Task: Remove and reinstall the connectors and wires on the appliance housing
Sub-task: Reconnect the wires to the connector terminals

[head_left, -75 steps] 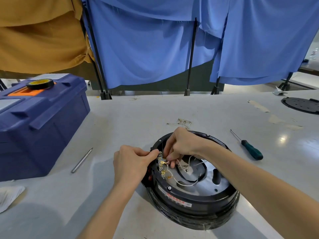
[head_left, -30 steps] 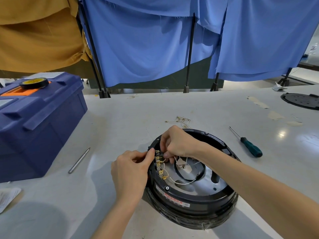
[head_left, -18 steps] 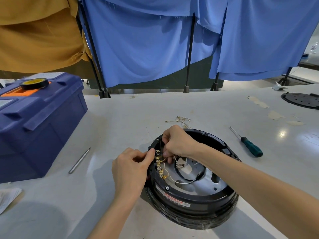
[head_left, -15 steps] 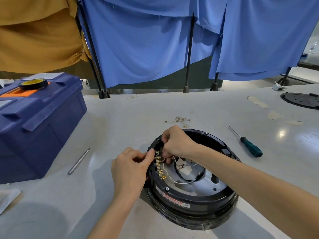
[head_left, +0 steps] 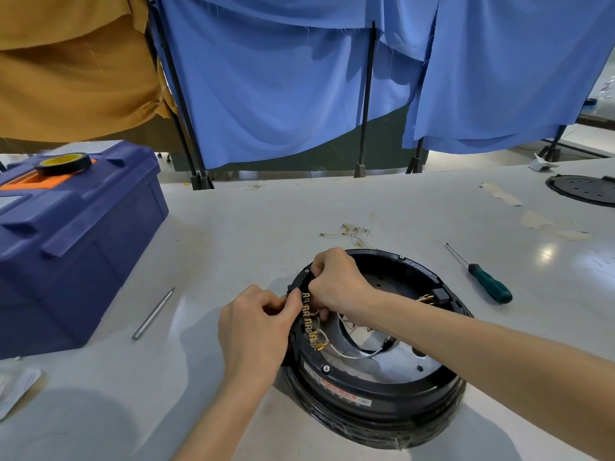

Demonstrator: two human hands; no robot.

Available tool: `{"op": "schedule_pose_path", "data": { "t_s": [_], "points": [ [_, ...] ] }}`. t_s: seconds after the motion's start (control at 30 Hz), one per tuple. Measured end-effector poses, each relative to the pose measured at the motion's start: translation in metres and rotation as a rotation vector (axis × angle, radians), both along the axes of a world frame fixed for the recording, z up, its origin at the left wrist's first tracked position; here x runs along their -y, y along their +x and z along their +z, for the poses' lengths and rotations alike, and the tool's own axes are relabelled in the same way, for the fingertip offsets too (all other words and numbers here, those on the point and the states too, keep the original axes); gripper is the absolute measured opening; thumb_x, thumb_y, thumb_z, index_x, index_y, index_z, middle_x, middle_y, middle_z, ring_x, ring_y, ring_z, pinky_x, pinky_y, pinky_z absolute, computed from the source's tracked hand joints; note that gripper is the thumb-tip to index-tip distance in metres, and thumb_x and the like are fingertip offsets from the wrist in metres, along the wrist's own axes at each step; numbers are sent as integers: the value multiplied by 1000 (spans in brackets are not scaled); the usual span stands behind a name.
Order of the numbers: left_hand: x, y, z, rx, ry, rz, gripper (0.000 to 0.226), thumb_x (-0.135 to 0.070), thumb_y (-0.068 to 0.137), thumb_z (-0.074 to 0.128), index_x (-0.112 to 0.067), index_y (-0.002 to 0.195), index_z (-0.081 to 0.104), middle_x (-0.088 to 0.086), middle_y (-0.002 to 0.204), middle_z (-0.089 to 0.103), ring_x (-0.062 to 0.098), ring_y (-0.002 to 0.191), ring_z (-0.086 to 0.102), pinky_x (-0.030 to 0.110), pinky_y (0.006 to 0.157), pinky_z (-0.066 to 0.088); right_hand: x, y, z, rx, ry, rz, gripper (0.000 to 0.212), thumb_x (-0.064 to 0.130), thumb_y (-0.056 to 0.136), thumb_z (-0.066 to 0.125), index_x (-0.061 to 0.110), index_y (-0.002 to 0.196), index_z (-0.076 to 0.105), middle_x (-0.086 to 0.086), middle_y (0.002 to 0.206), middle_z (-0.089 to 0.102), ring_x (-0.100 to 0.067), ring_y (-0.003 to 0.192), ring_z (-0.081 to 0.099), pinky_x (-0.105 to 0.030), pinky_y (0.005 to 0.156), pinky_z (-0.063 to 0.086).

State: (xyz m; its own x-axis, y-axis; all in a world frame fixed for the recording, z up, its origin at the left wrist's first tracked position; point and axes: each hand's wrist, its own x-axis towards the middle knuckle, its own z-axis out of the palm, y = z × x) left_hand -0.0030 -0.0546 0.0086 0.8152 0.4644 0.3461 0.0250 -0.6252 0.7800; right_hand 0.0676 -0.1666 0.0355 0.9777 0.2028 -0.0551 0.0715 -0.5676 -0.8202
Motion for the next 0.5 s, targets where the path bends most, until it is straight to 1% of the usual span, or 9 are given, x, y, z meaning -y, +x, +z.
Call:
{"op": "schedule_pose_path", "data": {
  "t_s": [0.03, 0.1, 0.23, 0.27, 0.33, 0.37, 0.4, 0.43, 0.5],
  "points": [
    [0, 0, 0, 2, 4, 3, 31, -39, 78, 73, -21, 53, 69, -3, 60, 59, 14, 61, 54, 16, 56, 32, 0, 0, 0, 0, 3, -3, 31, -12, 67, 44, 15, 61, 33, -4, 53, 34, -25, 29, 53, -15, 37, 23],
    [-1, 0, -1, 5, 2, 3, 31, -39, 78, 73, -21, 55, 70, -4, 61, 59, 15, 62, 55, 16, 56, 32, 1, 0, 0, -10, -1, 6, 29, -13, 69, 45, 14, 62, 36, -5, 52, 39, -24, 30, 54, -15, 37, 27],
    [-2, -3, -2, 43, -61, -30, 28, -40, 79, 73, -24, 56, 72, -5, 59, 60, 9, 59, 56, 20, 56, 36, 12, 2, 8, -85, -8, 138, 27, -18, 76, 51, 9, 68, 48, -13, 54, 56, -22, 41, 62, -22, 41, 43],
    [-2, -4, -2, 51, -76, -36, 28, -39, 79, 74, -25, 55, 71, -6, 58, 60, 8, 59, 56, 21, 56, 37, 15, 2, 10, -104, -10, 185, 25, -17, 79, 54, 7, 72, 51, -14, 57, 60, -21, 44, 63, -24, 44, 47],
    [-1, -5, -2, 59, -96, -42, 28, -38, 79, 75, -29, 53, 69, -6, 58, 60, 8, 58, 57, 23, 58, 40, 22, 1, 16, -116, -39, 255, 17, -11, 85, 59, 4, 77, 57, -18, 62, 65, -23, 52, 66, -33, 56, 54],
    [-1, -6, -2, 63, -107, -46, 28, -38, 79, 75, -32, 52, 67, -6, 59, 61, 8, 59, 58, 24, 60, 41, 24, 0, 18, -100, -65, 272, 14, -8, 86, 61, 4, 79, 60, -20, 65, 68, -22, 55, 66, -34, 61, 55],
    [0, -7, -1, 68, -119, -52, 29, -37, 79, 75, -36, 51, 66, -6, 60, 62, 8, 59, 58, 25, 61, 42, 27, -1, 21, -59, -100, 278, 11, -5, 86, 63, 4, 80, 63, -19, 67, 69, -20, 56, 65, -32, 62, 55],
    [0, -9, -1, 71, -133, -59, 29, -37, 79, 75, -38, 52, 65, -6, 61, 62, 7, 60, 59, 26, 62, 44, 30, -2, 24, 3, -147, 278, 9, -3, 84, 65, 5, 81, 66, -15, 67, 70, -15, 55, 64, -26, 58, 53],
    [0, -12, -1, 70, -176, -84, 20, -37, 79, 76, -36, 59, 71, -9, 67, 65, 3, 62, 62, 25, 64, 49, 36, -5, 30, 131, -252, 296, 6, 3, 80, 71, 9, 81, 73, -1, 63, 67, -7, 53, 58, -14, 51, 44]
  ]
}}
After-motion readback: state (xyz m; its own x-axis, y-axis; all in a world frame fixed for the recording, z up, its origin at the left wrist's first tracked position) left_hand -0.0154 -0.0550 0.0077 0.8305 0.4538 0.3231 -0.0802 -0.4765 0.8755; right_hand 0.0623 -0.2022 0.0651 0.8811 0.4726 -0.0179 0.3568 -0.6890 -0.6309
